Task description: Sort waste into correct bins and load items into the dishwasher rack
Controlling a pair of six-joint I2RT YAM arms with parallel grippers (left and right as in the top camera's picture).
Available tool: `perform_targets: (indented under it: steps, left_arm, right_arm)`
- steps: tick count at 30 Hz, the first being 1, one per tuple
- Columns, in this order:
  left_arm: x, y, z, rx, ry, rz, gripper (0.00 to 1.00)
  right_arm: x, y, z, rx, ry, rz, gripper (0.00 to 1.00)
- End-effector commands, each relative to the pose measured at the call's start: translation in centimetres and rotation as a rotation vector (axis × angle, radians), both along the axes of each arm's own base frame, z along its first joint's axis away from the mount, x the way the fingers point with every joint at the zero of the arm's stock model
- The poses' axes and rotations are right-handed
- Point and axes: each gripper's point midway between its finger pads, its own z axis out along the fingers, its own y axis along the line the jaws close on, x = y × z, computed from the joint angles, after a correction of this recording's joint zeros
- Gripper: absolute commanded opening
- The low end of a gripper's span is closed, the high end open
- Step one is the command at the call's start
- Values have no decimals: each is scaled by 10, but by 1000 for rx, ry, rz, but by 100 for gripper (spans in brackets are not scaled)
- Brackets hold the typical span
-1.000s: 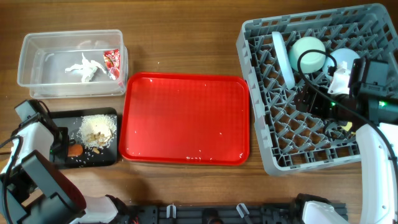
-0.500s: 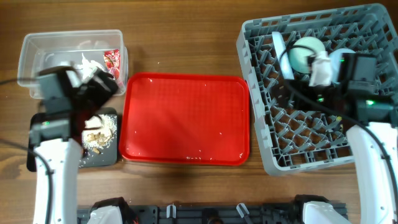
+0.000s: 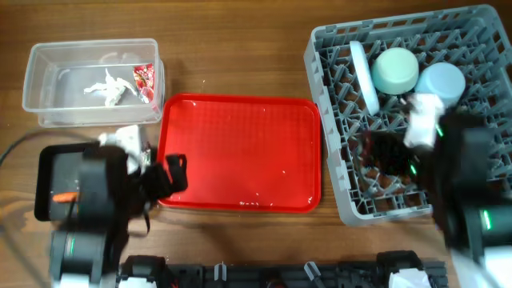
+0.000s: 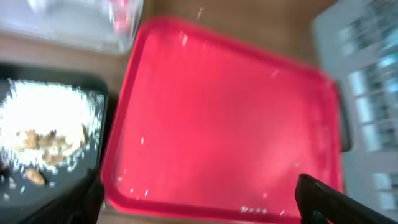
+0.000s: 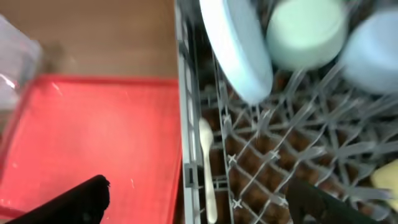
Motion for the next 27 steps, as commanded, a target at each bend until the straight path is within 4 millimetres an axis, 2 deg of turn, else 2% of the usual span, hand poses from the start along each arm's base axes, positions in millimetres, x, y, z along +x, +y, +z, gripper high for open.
perform_targets:
  steps: [1, 2, 4, 11, 17, 18, 20, 22, 24, 26, 27]
  left_arm:
    - [-27, 4, 11, -35, -185, 30, 100]
    - [-32, 5, 31, -75, -287, 53, 100]
    - [-40, 5, 37, -79, -327, 52, 100]
    - [-60, 7, 7, -65, -190, 55, 100]
    - [-66, 7, -1, -60, -149, 56, 100]
    - [-66, 7, -1, -60, -149, 56, 100]
    - [-66, 7, -1, -60, -149, 56, 100]
    - [-66, 7, -1, -60, -149, 56, 100]
    - [-66, 7, -1, -60, -149, 56, 100]
    - [-66, 7, -1, -60, -149, 56, 100]
    - [-66, 7, -1, -60, -149, 56, 100]
  right_arm:
    - [-27, -7, 19, 7, -172, -38, 100]
    - [-35, -6, 32, 69, -229, -64, 100]
    - [-42, -7, 37, 87, -257, -73, 100]
    - [-41, -6, 30, 84, -224, -74, 100]
    - [-41, -6, 30, 83, -222, -74, 100]
    - [-42, -7, 27, 83, -221, -75, 100]
    - [-46, -28, 24, -29, -270, -146, 100]
    - [-52, -37, 9, -52, -336, -187, 100]
    - [-50, -37, -12, -41, -455, -189, 100]
    - [-46, -34, -21, -12, -577, -182, 100]
    - [-36, -33, -26, 1, -597, -185, 100]
